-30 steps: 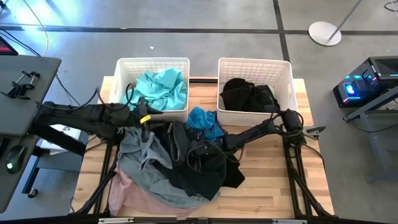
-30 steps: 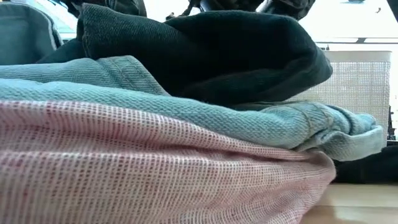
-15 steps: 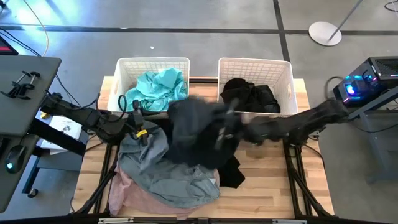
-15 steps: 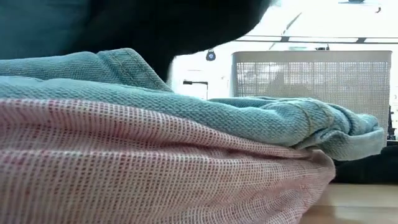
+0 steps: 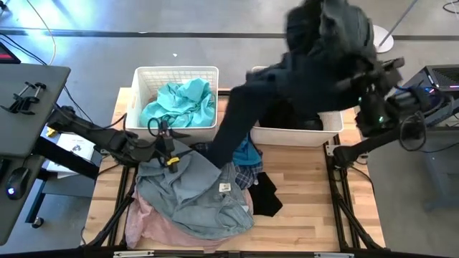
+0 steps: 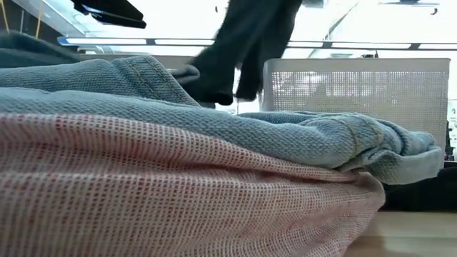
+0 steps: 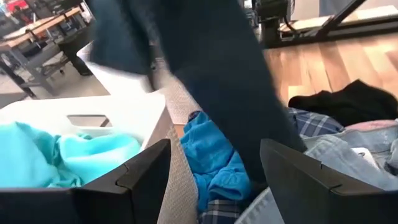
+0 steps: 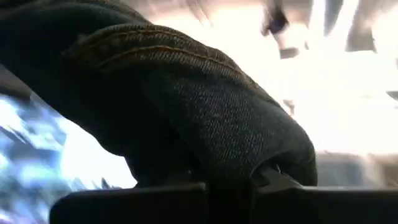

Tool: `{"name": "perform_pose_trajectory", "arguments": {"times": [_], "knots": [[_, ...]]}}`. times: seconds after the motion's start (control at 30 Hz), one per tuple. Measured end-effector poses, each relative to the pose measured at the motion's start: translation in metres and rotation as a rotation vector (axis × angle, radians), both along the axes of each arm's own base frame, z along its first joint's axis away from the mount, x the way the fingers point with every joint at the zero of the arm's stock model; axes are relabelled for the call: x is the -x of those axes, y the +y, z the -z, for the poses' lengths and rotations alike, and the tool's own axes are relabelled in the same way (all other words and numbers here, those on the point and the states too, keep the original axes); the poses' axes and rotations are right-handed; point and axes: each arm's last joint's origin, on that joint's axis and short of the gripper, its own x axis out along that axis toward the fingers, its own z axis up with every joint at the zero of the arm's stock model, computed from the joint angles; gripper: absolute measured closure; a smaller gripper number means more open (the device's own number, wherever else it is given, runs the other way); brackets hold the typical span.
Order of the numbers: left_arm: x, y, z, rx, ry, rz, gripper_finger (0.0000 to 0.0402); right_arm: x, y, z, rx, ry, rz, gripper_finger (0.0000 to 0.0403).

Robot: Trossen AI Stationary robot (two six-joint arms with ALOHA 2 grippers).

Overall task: Sort clothes
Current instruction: Put the black denim pants into the right white bin

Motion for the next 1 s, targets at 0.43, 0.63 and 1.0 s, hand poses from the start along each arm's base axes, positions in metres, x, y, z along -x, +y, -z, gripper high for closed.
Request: {"name": "perform_pose_trajectory", "arguments": {"times": [0.43, 0.63, 1.0], "knots": [[-0.021, -0.009, 0.003, -0.092, -0.013, 0.038, 0.0163, -0.046, -0.041, 0.101, -0.453, 0.517, 0.328, 0.0393], [-0.021, -0.009, 0.003, -0.091, -0.014, 0.038, 0.0163, -0.039, -0.086, 0.167, -0.851, 0.538, 0.142, 0.0393], [-0.023, -0.009, -0.003, -0.096, -0.065, 0.047, 0.0163, -0.015, -0.149, 0.285, -1.534, 0.614, -0.028, 0.0372]]}}
